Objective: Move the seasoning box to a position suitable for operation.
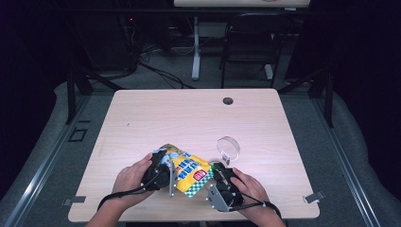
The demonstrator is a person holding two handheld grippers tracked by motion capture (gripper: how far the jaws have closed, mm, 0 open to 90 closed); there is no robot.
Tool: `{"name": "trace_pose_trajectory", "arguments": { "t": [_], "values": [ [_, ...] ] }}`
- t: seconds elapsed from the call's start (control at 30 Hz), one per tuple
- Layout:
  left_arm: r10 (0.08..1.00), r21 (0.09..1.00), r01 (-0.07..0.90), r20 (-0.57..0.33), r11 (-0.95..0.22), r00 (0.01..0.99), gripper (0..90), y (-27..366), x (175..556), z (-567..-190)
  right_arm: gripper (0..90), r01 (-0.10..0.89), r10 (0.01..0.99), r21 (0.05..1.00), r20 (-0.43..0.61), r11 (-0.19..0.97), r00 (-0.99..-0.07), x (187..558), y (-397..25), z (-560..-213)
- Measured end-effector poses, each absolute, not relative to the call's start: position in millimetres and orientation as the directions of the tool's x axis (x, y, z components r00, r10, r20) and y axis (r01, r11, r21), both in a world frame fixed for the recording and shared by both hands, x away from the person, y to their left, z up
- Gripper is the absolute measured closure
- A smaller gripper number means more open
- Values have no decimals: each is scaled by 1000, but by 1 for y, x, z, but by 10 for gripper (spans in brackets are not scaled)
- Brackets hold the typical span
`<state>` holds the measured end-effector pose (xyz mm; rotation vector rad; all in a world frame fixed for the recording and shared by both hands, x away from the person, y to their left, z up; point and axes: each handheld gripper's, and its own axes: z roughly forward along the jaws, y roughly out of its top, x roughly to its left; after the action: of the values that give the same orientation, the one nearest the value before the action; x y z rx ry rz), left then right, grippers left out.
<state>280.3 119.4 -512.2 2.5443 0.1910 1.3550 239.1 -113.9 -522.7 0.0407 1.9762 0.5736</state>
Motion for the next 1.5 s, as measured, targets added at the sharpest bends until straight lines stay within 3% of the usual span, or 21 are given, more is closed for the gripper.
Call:
{"name": "trace_pose_trajectory", "arguments": {
  "t": [0.77, 1.5],
  "values": [
    [189, 233, -8, 808, -973, 559, 481, 116, 281, -510, 711, -239, 223, 357, -865, 903, -450, 237, -103, -525],
    [107, 154, -56, 865, -986, 490, 482, 110, 278, -500, 713, -246, 288, 429, -844, 869, -452, 235, -108, -528]
  ]
}}
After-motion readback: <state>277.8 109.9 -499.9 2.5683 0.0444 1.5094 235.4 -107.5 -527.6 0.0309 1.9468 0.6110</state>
